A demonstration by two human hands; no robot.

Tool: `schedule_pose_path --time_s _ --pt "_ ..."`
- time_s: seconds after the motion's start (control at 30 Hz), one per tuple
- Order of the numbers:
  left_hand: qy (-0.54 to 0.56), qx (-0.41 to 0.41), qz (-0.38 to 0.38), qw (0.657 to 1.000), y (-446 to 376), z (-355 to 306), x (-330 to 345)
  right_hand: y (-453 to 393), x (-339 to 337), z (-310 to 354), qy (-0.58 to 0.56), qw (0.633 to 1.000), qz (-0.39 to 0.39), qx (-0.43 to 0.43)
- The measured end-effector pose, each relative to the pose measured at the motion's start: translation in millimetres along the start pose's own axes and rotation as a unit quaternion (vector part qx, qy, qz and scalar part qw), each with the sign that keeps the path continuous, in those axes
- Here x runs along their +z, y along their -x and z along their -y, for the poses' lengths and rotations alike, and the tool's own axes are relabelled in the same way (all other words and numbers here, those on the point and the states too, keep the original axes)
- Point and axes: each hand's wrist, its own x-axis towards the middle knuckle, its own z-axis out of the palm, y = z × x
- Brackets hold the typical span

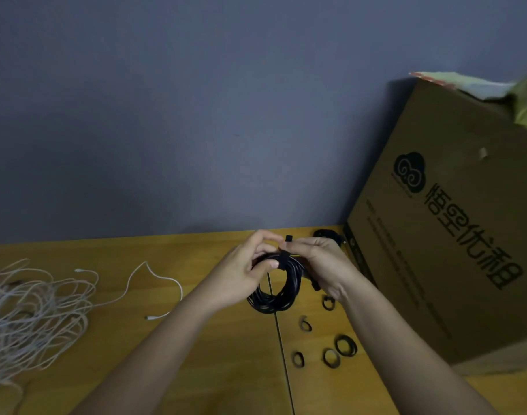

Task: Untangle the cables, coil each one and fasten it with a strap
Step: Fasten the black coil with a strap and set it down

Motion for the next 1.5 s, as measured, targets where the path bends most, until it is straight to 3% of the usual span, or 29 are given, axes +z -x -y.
schedule_pose_path --time_s 0.3,0.43,0.6,0.77,1.07,1.27,1.5 --pt "-0.029 0.018 0.011 0.999 -5 20 10 -17 -8 -15 -0.034 0.999 -0.013 0.02" --pt "-0.11 0.038 -0.024 0.993 -7 29 21 -23 -9 -24 -0.028 0.999 0.01 0.044" --pt "-0.217 0.137 -0.072 0.964 -3 41 31 -30 -6 -41 -0.002 0.997 -0.028 0.065" --pt "-0.282 0.139 -0.066 0.947 -2 43 31 -35 -3 -55 -0.015 0.996 -0.049 0.08" --pt "-0.253 0.156 -0.102 0.949 -9 45 36 -29 -15 -55 0.1 0.995 0.011 -0.001" --pt "-0.146 0.091 -0.124 0.977 -27 66 44 -36 -33 -68 0.11 0.991 0.079 -0.002" --pt "0.01 -0.04 -0.091 0.995 -65 90 61 -59 -40 -94 0.04 0.999 0.007 -0.019"
